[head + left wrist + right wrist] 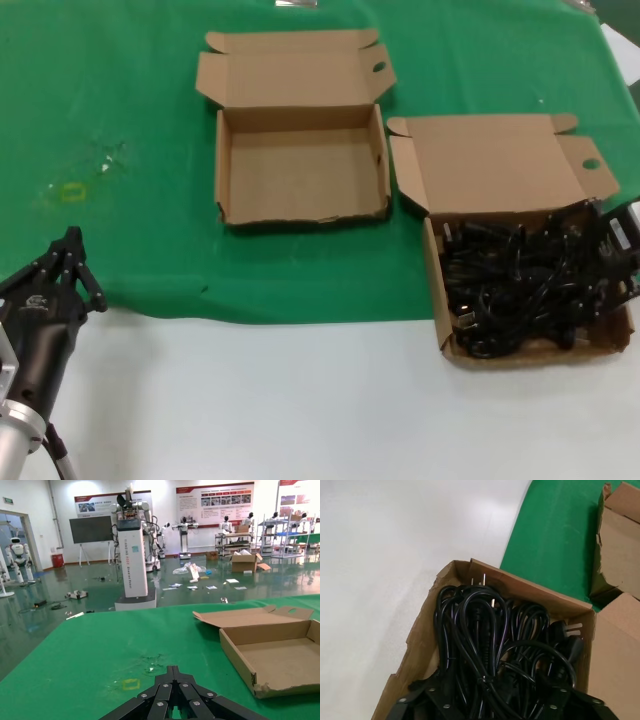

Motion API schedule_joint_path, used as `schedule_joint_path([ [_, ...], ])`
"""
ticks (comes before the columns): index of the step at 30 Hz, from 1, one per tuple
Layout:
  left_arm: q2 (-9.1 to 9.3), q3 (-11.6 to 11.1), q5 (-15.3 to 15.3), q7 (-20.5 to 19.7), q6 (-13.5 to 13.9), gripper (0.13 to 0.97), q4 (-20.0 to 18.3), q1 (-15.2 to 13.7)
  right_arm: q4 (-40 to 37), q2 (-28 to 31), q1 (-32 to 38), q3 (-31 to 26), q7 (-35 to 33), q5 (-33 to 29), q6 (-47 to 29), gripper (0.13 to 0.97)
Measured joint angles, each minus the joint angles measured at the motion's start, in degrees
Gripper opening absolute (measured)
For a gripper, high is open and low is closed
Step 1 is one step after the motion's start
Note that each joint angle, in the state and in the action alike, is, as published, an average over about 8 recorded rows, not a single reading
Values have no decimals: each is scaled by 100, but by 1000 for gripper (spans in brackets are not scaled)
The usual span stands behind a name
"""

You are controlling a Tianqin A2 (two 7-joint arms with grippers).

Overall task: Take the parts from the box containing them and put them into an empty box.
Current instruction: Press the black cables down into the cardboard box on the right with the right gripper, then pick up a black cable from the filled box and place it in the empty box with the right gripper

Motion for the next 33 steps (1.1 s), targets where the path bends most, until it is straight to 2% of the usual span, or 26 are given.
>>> schedule_joint_path([
  [3,0,0,0,0,0,144,0,0,-5,3,-21,12,12,-12,7,635],
  [4,0,0,0,0,0,144,0,0,-5,6,-31,16,14,-15,9,635],
  [12,0,0,0,0,0,144,0,0,72,38,-148,57,59,-16,36,417],
  [16,0,0,0,0,0,144,0,0,105,51,-184,82,82,-9,48,417],
  [24,0,0,0,0,0,144,0,0,266,130,-197,138,212,11,22,267],
  [33,0,0,1,-4,0,144,0,0,994,397,-296,298,892,188,-239,221],
])
